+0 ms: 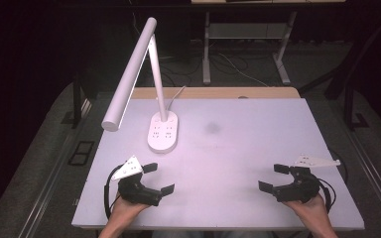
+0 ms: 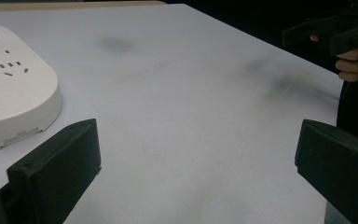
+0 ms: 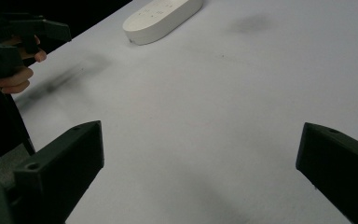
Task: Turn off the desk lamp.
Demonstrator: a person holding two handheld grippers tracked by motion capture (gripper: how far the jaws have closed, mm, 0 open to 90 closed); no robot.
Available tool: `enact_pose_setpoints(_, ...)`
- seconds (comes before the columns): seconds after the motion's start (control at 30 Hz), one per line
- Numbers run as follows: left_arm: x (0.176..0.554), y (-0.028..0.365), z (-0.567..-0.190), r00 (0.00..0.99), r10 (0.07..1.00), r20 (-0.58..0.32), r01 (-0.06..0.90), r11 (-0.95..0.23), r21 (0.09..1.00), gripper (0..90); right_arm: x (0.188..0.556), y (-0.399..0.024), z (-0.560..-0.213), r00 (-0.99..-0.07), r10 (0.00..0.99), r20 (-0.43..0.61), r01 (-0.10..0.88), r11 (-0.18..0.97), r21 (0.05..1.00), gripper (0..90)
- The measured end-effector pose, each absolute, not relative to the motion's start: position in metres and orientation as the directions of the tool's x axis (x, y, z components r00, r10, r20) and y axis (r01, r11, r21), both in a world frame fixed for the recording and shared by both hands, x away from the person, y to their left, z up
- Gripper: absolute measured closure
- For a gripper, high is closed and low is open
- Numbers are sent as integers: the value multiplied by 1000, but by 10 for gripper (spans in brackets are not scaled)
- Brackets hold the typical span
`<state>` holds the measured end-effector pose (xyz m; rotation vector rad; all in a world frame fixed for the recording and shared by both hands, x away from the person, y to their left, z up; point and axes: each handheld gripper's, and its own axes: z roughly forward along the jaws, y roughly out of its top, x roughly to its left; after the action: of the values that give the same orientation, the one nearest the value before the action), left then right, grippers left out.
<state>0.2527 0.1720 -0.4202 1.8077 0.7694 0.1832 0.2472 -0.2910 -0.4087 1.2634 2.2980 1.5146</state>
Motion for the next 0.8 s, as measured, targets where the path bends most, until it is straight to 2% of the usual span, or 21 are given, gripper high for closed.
enact_pose_setpoints(0.8, 252, 174, -421, 768, 589, -250, 416, -163, 895, 0, 250, -285, -399, -670, 675, 310, 580, 215, 786, 7)
